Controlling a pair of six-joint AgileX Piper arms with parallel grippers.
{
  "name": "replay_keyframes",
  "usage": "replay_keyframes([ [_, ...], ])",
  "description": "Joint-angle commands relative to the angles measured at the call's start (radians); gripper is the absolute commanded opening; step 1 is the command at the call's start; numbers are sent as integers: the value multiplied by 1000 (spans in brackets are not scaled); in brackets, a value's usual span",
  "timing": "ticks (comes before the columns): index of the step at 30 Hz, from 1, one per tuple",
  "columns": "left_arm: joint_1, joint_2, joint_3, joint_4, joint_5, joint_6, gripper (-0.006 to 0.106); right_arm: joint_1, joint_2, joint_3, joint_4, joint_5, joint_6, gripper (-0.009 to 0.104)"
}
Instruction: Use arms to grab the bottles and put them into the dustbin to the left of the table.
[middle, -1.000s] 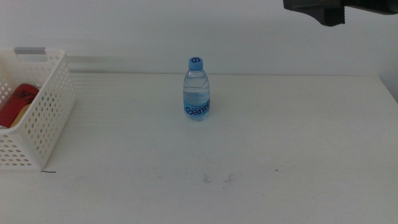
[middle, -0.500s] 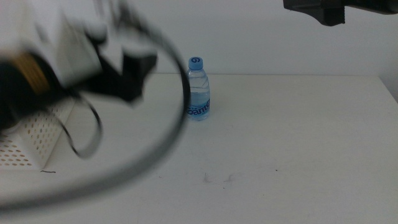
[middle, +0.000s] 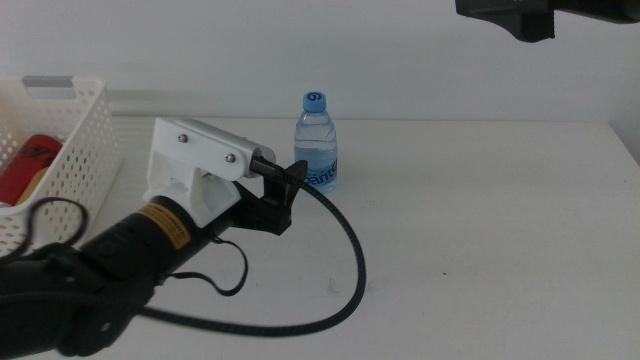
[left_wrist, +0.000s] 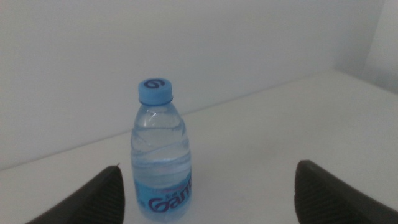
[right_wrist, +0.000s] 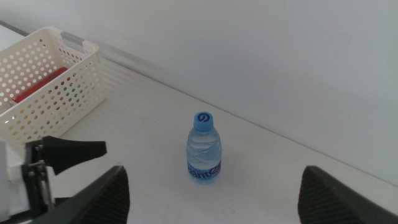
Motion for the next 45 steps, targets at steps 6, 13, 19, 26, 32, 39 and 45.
replay_keyframes([
  [6, -3, 206, -114, -41, -128, -5, 93, 3, -8, -1, -7, -10, -2, 90],
  [13, 24, 403, -297, -85, -143, -7, 93, 3, -8, -1, -7, -10, -2, 90],
  [19, 48, 532, -422, -74, -143, -7, 93, 3, -8, -1, -7, -10, -2, 90],
  [26, 48, 682, -540, -66, -174, -15, 93, 3, -8, -1, -7, -10, -2, 90],
  [32, 48, 788, -634, -65, -178, -15, 93, 3, -8, -1, -7, -10, -2, 90],
  [39, 48, 866, -709, -59, -181, -15, 93, 3, -8, -1, -7, -10, -2, 89],
  [45, 48, 883, -720, -111, -185, -12, 79, 3, -8, -1, -7, -10, -2, 89],
])
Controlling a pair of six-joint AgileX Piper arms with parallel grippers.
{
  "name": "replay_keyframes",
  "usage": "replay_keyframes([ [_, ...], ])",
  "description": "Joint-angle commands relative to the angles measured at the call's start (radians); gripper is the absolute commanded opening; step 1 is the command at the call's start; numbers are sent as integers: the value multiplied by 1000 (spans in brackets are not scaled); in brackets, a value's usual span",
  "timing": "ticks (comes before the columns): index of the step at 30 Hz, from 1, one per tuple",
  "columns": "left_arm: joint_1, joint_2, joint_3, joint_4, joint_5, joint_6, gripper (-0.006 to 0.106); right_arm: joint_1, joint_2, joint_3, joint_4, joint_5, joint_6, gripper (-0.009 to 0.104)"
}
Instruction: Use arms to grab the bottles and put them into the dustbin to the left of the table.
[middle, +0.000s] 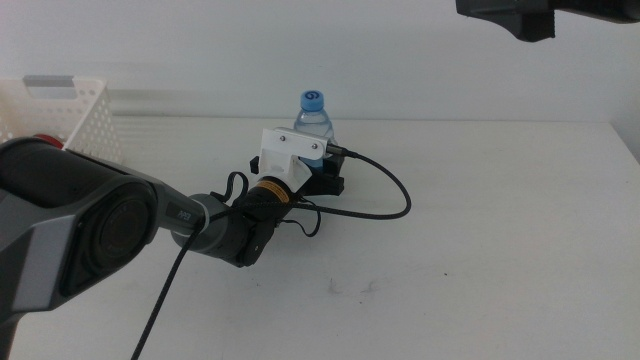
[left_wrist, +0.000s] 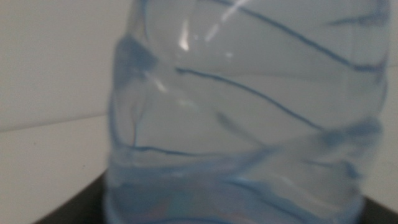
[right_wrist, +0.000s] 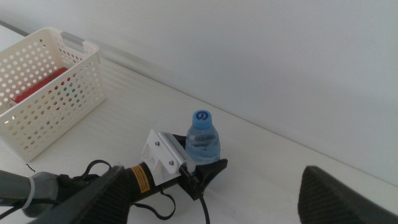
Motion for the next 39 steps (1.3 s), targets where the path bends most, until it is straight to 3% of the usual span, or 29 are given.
replay_keyframes([
  [1, 2, 1, -7, -37, -31, -9, 72, 3, -8, -1, -7, -10, -2, 89],
  [8, 0, -205, 151, -5, 6, -10, -2, 3, -8, -1, -7, -10, -2, 89],
  [15, -13, -661, 330, 5, 506, -10, -2, 3, -8, -1, -7, -10, -2, 89],
  [21, -18, -983, 316, -4, 1067, -10, -2, 3, -8, -1, -7, -10, -2, 89],
  [25, 28, -1071, 195, -12, 1424, 2, -2, 3, -8, -1, -7, -10, -2, 89],
  [30, 243, -1034, -11, -21, 1719, 128, -2, 3, -8, -1, -7, -10, -2, 89],
  [33, 424, -972, -133, -80, 1834, 234, -2, 3, -8, -1, -7, -10, -2, 89],
  [39, 669, -810, -264, -152, 1891, 439, -2, 3, -8, -1, -7, -10, -2, 89],
])
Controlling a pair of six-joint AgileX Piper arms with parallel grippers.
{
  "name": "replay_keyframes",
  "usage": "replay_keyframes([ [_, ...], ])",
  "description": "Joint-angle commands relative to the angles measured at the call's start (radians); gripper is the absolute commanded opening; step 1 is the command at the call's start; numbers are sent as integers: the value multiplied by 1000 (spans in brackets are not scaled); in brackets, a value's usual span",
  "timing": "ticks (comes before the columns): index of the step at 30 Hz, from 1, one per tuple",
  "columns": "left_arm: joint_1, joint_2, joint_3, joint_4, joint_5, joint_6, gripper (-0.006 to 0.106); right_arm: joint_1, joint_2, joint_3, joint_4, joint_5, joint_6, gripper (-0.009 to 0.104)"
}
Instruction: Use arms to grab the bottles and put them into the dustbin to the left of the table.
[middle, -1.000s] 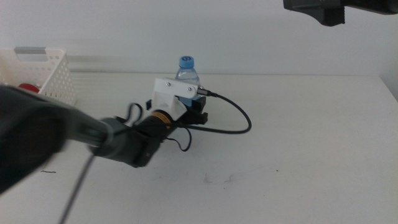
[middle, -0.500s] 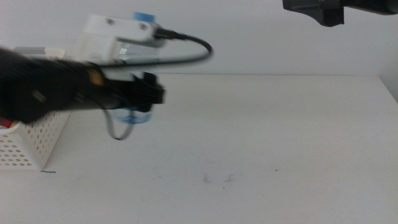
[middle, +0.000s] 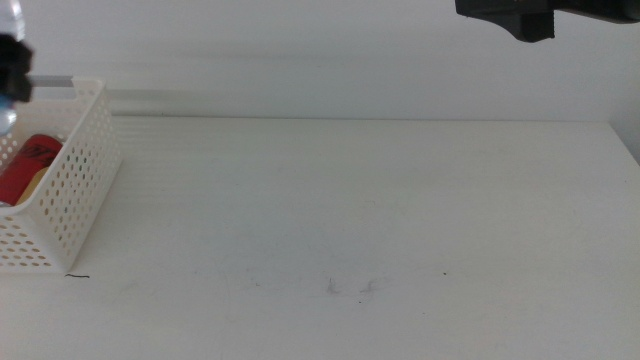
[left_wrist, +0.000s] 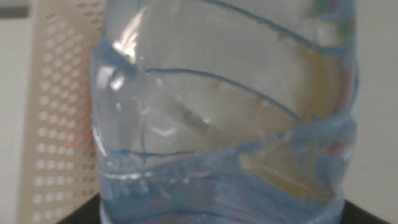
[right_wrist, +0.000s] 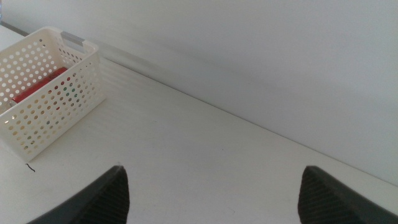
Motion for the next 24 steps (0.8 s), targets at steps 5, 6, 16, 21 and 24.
replay_keyframes([
  [5, 130, 163, -27, -67, -81, 87, -2, 3, -8, -1, -7, -10, -2, 89],
  [6, 139, 187, -27, -79, -91, 92, -1, 3, -8, -1, -7, -10, -2, 89],
  [16, 143, 319, -27, -60, -167, 113, 41, 3, -8, -1, -7, -10, -2, 89],
  [21, 142, 311, -33, -27, -160, 113, 86, 3, -8, -1, -7, -10, -2, 89],
  [24, 134, 271, -33, -36, -111, 104, 94, 3, -8, -1, -7, -10, -2, 89],
])
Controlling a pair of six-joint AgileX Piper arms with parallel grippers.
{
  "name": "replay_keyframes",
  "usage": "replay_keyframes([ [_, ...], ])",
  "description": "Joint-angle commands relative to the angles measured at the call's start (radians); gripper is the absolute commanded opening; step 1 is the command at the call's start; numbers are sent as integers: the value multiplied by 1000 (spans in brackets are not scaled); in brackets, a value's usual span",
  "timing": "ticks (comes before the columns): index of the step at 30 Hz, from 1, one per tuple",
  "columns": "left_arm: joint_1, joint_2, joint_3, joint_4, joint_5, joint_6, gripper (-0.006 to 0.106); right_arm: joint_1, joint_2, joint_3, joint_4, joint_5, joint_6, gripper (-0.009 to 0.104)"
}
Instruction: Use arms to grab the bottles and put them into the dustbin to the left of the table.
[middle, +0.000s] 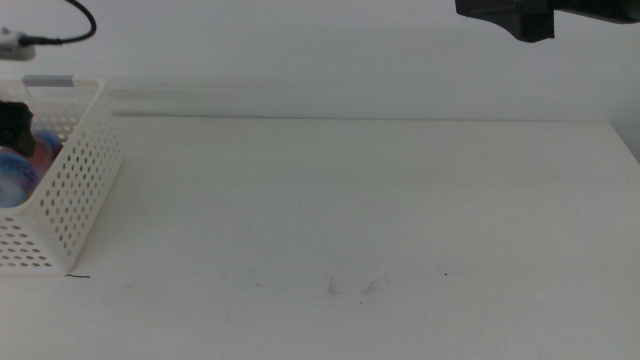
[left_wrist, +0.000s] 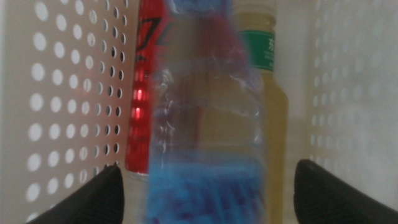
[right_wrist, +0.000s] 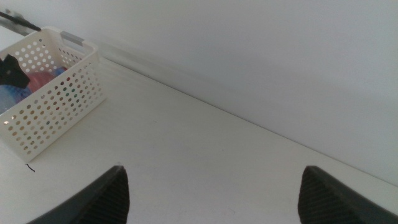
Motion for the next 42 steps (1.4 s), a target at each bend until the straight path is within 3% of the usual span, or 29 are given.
replay_keyframes([
  [1, -15, -59, -11, -7, 38, -6, 94, 3, -8, -1, -7, -10, -2, 89],
  [5, -69, -181, 28, 19, 58, -42, 94, 3, -8, -1, -7, -10, -2, 89],
  [10, -207, -449, 178, 104, -67, -205, 94, 3, -8, -1, -7, -10, -2, 89],
  [19, -485, -821, 396, 115, -297, -268, 94, 3, -8, -1, -7, -10, -2, 89],
  [37, -506, -971, 409, 118, -312, -264, 94, -11, -14, 26, 4, -14, -2, 89],
  [42, -506, -1103, 598, 15, -539, -264, 94, -129, -159, 266, 11, -220, -2, 89],
])
